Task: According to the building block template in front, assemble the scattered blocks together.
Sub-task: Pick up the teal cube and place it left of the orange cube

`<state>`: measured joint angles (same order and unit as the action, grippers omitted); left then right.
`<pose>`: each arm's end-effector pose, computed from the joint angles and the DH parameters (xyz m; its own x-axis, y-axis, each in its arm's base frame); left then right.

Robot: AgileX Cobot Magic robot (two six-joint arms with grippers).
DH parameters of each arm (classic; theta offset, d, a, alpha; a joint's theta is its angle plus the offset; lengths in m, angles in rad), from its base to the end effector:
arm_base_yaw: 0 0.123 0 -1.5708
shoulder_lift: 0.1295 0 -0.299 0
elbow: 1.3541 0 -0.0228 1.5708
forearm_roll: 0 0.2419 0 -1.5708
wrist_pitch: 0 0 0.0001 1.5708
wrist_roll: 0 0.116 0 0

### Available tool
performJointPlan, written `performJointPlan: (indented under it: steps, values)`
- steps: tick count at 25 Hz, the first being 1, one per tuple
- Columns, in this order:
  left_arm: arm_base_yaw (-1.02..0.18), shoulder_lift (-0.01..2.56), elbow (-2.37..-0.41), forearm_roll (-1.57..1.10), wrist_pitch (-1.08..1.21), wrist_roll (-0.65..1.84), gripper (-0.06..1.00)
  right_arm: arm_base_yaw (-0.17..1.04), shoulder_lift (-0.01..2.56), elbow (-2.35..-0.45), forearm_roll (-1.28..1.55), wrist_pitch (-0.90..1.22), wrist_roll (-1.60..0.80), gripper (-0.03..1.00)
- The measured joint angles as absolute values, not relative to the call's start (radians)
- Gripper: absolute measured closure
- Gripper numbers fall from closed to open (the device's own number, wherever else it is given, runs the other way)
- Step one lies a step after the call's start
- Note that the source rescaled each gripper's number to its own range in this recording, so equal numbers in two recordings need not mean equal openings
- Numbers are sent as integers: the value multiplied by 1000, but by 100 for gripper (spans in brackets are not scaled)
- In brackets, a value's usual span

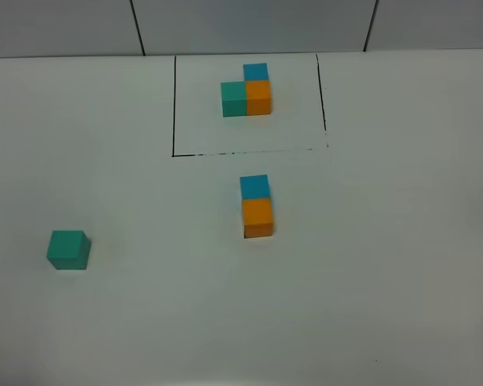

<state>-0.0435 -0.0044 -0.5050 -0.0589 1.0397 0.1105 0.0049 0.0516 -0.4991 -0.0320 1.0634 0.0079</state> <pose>-0.0050 -0.0057 0.2654 -0.4191 0.0988 -0.9026 0.1234 0.9910 0.0511 0.0025 -0.0032 0.2612 -0.5044 -0.0101 -0.8634 0.0154 0.9997 -0.0207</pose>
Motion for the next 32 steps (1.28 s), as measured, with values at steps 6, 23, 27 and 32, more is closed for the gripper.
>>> performJointPlan:
  steps: [6,23,27,32]
  values:
    - [-43,-4,-505,-59,1040,111,7,5,52,-499,-30,1063,9,24]
    - [-43,-4,-505,-59,1040,111,7,5,52,-499,-30,1063,9,24]
    - [-43,-4,-505,-59,1040,111,7,5,52,-499,-30,1063,9,24]
    - [-43,-4,-505,-59,1040,111,7,5,52,-499,-30,1063,9,24]
